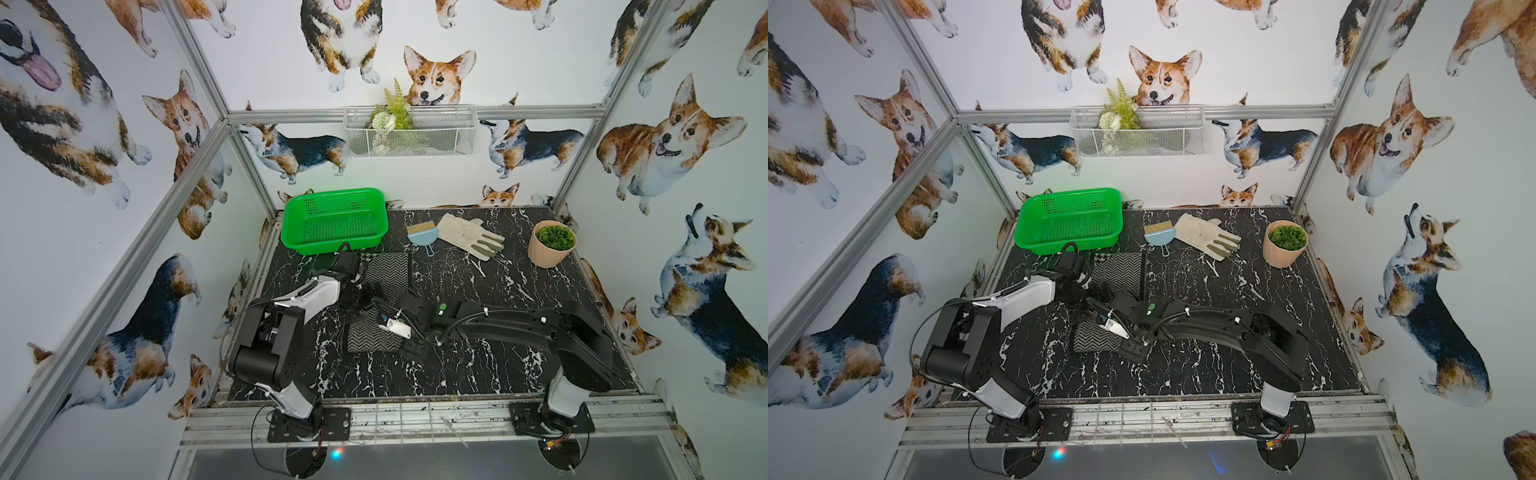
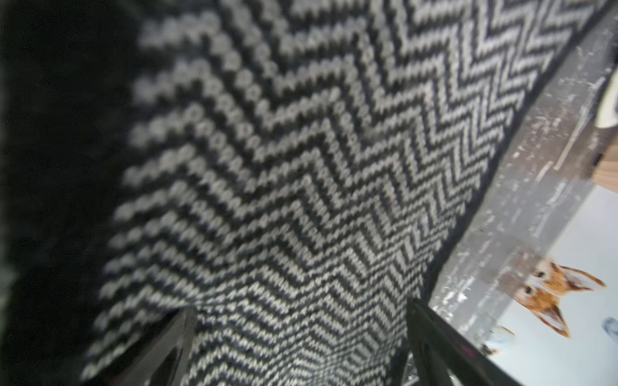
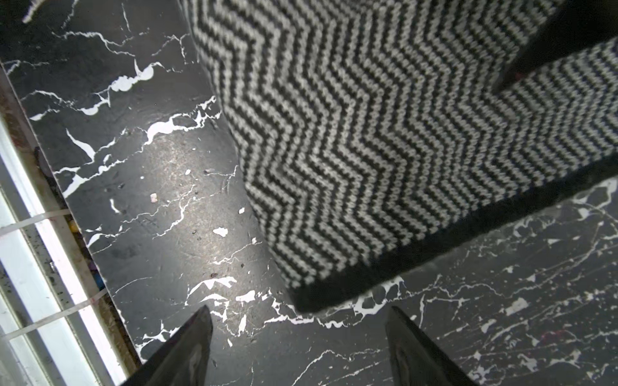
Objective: Roll up the scarf and place it into the basket
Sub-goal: Roll the scarf at the center of the board.
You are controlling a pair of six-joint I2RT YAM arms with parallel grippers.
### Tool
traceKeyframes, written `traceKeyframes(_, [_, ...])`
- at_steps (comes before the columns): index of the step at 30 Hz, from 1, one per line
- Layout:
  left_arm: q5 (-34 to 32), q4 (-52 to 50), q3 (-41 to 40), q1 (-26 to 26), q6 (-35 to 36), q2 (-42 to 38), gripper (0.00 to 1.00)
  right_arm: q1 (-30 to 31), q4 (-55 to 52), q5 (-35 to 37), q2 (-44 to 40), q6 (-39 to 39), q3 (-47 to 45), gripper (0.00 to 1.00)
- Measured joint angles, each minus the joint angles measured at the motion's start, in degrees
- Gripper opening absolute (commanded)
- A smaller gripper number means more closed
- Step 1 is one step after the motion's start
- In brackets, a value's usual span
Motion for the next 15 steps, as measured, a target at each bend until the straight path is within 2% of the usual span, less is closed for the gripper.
traceKeyframes(7, [-0.5, -2.8, 1.3, 1.2, 2.6, -0.4, 0.99, 1.1, -0.2, -0.5, 5.7, -2.8, 5.5, 0.79])
traceKeyframes(15, [-0.1, -3.8, 1.9, 1.5, 3.1, -1.5, 0.99, 3.5, -0.6, -1.5, 7.0, -3.0, 7.4, 0.77])
